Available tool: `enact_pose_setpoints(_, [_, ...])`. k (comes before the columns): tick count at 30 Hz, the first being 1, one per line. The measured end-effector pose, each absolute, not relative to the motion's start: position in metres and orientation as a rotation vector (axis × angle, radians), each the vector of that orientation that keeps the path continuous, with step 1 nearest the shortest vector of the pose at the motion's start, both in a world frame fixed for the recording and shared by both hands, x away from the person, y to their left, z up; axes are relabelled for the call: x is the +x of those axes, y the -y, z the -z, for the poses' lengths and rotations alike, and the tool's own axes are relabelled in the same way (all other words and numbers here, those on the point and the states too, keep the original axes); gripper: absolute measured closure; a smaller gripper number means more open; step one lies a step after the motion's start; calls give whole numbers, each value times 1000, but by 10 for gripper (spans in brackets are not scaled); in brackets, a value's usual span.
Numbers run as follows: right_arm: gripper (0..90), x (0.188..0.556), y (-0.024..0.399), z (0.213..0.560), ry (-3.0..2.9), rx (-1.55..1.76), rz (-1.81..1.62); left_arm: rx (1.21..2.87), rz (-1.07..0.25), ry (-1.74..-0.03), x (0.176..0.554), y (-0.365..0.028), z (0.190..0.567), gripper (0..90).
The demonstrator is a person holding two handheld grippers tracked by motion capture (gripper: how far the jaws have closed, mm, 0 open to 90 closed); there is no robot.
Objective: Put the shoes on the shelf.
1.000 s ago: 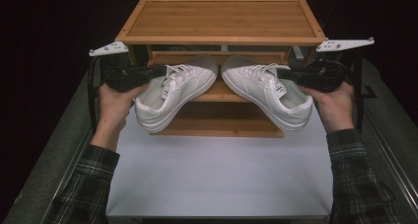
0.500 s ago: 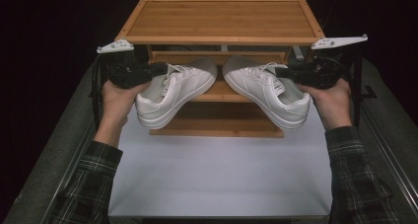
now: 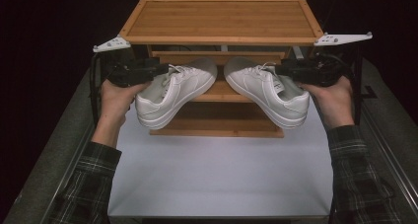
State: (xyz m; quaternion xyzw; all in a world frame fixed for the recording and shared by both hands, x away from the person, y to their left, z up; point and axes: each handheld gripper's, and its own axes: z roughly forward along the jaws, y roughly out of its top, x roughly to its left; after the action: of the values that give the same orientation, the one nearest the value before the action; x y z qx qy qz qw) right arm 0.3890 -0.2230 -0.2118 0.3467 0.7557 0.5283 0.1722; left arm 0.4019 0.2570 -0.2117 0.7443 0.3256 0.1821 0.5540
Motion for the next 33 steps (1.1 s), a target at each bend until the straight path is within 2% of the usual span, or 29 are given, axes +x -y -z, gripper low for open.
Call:
enact_pose_setpoints(7, [473, 387, 228, 210, -2109, 1021, -1499, 1753, -447, -765, 399, -257, 208, 400])
enact_pose_setpoints(24, [408, 379, 234, 204, -2068, 1018, -1516, 1754, -478, -727, 388, -261, 194, 350])
enact_pose_setpoints(33, [339, 366, 250, 193, -2036, 1044, -1533, 1764, -463, -707, 371, -278, 186, 275])
